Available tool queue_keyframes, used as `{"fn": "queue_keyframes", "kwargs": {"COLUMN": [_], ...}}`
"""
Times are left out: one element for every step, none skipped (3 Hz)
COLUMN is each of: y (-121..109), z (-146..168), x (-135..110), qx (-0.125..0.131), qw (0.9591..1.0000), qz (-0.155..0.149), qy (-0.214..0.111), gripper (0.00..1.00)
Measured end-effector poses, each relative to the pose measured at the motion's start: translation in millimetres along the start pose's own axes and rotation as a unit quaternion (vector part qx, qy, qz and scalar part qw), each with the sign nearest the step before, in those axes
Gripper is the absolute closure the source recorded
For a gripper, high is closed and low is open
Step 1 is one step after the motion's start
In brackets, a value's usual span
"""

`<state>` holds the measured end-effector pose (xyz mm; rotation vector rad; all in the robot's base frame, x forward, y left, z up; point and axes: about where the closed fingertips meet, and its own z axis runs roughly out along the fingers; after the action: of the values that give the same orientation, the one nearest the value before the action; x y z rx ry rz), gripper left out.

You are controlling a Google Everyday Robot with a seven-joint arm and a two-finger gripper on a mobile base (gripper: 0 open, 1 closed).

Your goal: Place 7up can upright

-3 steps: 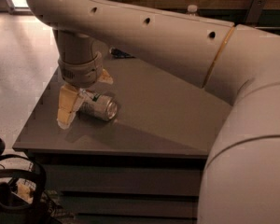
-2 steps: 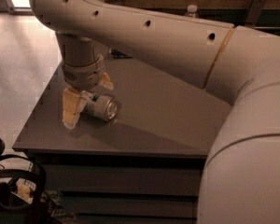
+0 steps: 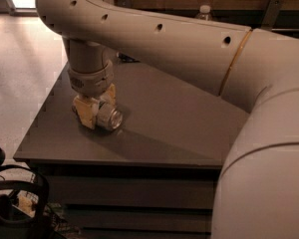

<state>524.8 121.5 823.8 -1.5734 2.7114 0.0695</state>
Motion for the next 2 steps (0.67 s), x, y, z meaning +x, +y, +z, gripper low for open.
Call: {"fn": "queue_keyframes", "kwargs": {"y": [0.2,0.7], "z": [0.6,-3.4], "x": [-1.8,-3.9], "qx": [0.000,0.003], "qw": [1.0000,0.9999], "qz": [0.000,-0.005], "qy": [-0.003,-0.016], "gripper": [0.82,1.00]}}
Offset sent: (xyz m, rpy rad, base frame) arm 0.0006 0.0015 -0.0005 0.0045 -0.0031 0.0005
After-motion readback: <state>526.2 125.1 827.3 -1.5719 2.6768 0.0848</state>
